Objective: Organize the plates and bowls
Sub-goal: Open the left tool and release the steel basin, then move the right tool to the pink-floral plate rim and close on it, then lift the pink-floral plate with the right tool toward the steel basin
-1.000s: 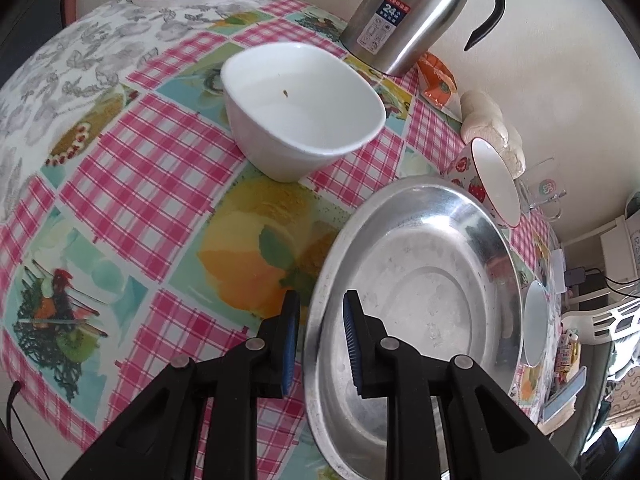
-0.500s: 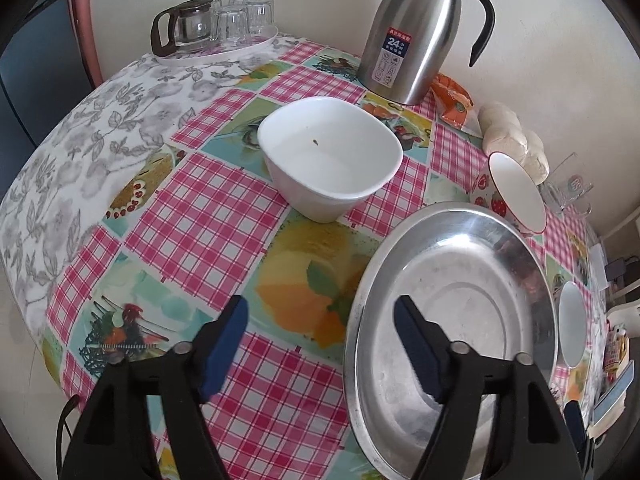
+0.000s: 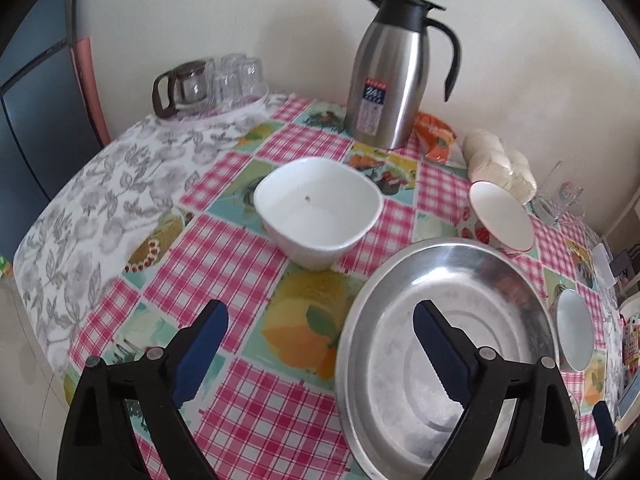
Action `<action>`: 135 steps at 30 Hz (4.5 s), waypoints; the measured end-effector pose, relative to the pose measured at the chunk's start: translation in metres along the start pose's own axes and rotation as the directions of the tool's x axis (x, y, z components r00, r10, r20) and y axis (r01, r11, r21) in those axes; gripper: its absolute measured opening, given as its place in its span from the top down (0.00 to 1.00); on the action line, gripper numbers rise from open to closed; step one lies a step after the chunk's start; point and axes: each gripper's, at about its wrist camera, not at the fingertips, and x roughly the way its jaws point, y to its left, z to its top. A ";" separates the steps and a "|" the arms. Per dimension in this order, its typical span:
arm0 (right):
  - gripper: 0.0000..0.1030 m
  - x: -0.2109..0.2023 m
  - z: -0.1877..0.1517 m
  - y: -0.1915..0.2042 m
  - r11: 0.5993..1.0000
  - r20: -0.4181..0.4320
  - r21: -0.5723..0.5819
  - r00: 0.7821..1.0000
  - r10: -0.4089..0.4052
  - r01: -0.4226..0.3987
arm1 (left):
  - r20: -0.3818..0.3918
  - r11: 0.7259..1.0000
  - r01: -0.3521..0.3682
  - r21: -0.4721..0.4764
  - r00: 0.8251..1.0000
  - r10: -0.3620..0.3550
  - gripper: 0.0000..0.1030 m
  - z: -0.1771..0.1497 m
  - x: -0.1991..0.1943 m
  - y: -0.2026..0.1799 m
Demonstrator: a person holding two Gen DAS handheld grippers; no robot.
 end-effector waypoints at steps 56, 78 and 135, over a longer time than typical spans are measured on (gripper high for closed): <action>0.66 0.016 -0.054 -0.167 0.810 -0.402 0.537 0.916 0.001 0.235 | -0.547 0.897 0.441 -0.031 0.744 -0.385 0.49 -0.143 0.006 -0.133; 0.77 0.024 -0.069 -0.185 0.783 -0.302 0.619 0.939 0.165 0.062 | -0.497 0.907 0.415 -0.070 0.774 -0.392 0.88 -0.145 0.025 -0.131; 0.81 -0.060 -0.041 -0.194 0.769 0.038 0.611 0.977 0.210 -0.189 | -0.235 0.789 0.604 0.109 0.787 -0.570 0.86 -0.095 -0.053 -0.143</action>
